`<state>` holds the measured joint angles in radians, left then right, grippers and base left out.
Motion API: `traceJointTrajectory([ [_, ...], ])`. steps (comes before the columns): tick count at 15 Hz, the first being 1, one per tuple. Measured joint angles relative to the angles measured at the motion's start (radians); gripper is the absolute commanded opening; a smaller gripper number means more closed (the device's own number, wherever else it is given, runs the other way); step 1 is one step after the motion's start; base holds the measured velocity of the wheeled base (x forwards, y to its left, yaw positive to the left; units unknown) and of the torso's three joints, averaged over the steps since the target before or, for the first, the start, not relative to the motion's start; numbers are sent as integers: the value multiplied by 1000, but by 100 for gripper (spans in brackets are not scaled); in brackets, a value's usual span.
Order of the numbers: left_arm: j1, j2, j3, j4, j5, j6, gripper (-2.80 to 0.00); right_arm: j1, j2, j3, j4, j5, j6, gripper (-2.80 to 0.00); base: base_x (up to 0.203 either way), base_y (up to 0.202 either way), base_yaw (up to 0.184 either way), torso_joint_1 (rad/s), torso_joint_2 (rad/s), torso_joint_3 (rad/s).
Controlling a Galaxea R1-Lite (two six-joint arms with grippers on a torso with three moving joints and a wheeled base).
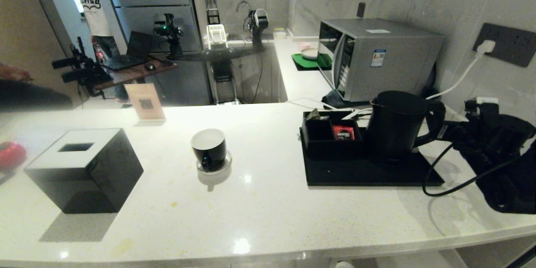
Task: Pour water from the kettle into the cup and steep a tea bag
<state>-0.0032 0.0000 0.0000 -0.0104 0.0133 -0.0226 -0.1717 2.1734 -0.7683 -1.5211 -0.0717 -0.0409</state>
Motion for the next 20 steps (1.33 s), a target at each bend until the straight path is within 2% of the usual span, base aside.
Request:
traceJointTrajectory([
  [5, 0, 0, 0, 0, 0, 0, -280, 1, 48, -75, -1, 1, 0, 0, 0, 0, 0, 0, 0, 0],
  [18, 0, 0, 0, 0, 0, 0, -280, 15, 85, -141, -1, 1, -11, 0, 0, 0, 0, 0, 0, 0],
  [19, 0, 0, 0, 0, 0, 0, -280, 15, 86, -141, -1, 2, -11, -280, 0, 0, 0, 0, 0, 0],
  [20, 0, 0, 0, 0, 0, 0, -280, 16, 87, -141, -1, 2, -11, -280, 0, 0, 0, 0, 0, 0],
])
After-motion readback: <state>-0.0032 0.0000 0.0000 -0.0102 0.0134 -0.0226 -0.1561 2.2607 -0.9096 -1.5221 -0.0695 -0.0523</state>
